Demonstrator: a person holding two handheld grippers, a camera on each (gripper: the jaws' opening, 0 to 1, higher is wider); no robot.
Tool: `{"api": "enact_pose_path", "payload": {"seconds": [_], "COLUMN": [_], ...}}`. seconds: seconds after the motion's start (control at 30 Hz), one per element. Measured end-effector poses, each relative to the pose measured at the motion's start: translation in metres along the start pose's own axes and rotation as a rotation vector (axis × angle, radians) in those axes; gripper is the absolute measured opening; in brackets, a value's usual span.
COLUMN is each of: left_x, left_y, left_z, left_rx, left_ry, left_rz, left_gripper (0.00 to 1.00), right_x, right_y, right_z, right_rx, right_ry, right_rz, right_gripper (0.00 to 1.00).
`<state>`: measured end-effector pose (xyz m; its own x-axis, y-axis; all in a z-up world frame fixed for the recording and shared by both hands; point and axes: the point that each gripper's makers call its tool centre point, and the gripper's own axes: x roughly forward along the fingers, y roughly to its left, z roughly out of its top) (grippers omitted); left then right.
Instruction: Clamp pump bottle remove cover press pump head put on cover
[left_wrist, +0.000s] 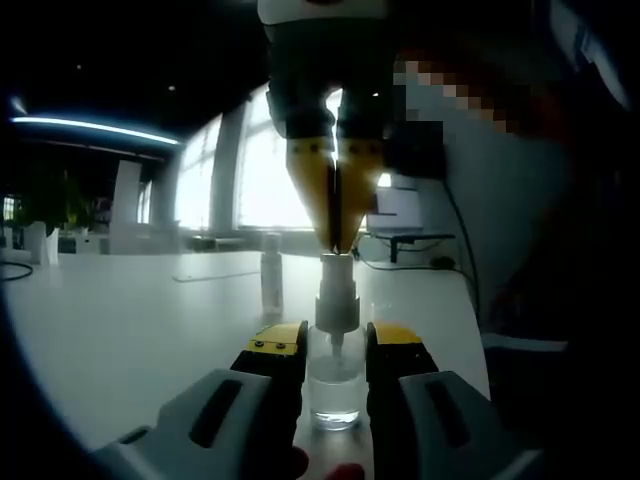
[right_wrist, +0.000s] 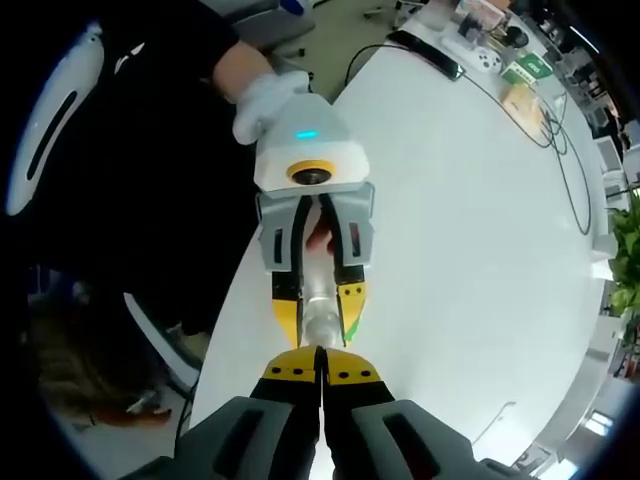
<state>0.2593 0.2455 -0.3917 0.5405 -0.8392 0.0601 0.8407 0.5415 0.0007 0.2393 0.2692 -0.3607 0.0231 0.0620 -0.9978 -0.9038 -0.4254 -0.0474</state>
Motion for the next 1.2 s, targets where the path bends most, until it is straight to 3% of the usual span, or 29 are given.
{"api": "enact_pose_path", "payload": {"seconds": [1.2], "left_x": [-0.0002], "left_y": [0.0002], "left_z": [-0.0004], "left_rx": [-0.001], "left_ry": [0.000], "left_rz": [0.001], "left_gripper": [0.14], "right_x": [0.0008], "right_y": [0.0000], "right_z": [-0.0007], "right_rx": [-0.005], "right_ry": [0.014], "right_rz": [-0.020], "right_gripper": [0.00]}}
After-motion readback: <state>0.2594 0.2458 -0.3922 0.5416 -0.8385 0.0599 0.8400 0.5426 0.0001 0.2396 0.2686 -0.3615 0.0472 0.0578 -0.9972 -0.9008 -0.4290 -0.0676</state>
